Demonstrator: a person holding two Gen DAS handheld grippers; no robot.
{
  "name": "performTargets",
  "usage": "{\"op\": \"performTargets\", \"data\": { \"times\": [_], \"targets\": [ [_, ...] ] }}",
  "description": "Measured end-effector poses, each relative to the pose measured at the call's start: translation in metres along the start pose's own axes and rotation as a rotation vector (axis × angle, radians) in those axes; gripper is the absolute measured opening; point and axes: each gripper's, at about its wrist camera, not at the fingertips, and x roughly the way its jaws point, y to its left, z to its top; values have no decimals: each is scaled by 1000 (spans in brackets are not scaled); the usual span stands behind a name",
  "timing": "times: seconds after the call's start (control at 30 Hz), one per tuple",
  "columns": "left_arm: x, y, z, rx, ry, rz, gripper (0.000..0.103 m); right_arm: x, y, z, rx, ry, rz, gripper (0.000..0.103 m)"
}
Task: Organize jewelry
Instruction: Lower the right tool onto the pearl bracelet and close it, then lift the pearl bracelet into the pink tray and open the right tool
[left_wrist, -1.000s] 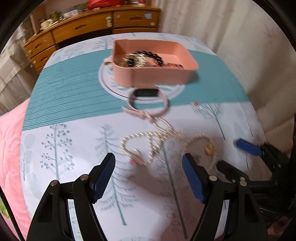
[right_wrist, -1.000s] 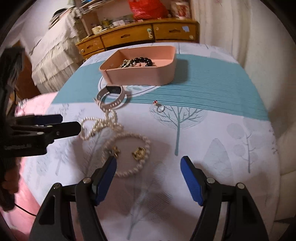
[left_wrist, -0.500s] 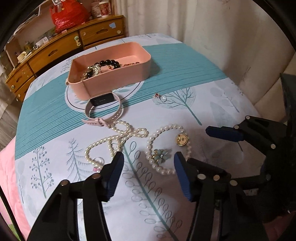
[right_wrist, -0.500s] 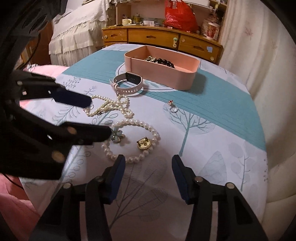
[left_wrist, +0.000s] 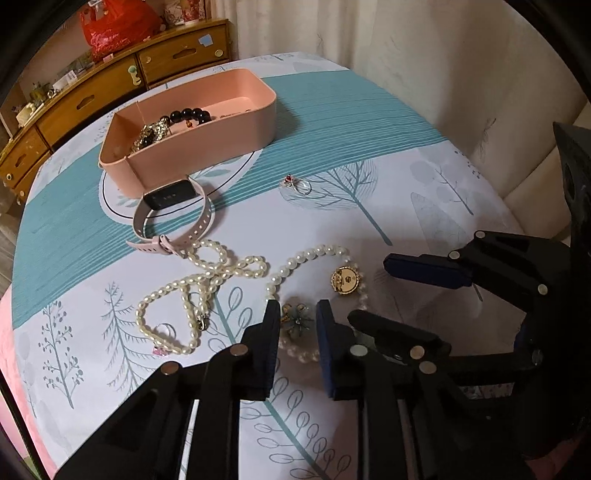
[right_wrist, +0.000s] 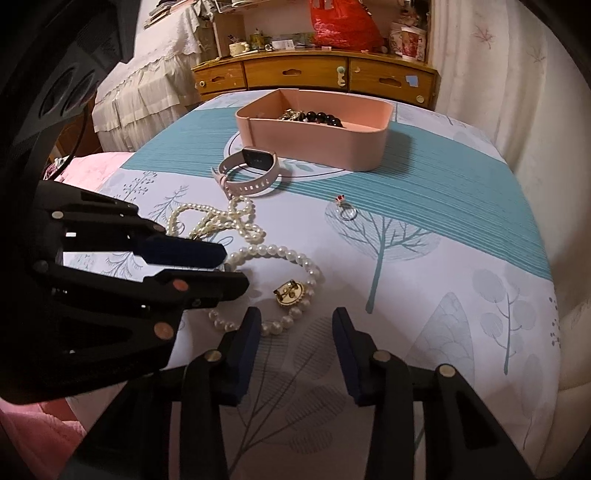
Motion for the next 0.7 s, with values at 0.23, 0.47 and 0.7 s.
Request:
{"op": "performTargets", "data": {
  "times": [0.23, 0.47, 0.7],
  "targets": [
    [6, 3, 4, -13, 9, -16, 16, 2, -3, 3, 4, 15, 25, 40],
    [1, 19, 2, -103, -26, -34, 15, 10, 4, 12, -67, 62, -3, 31],
    [-15, 35, 5, -160, -80, -26, 15, 13, 5, 16, -88, 91, -33, 9]
  ]
}}
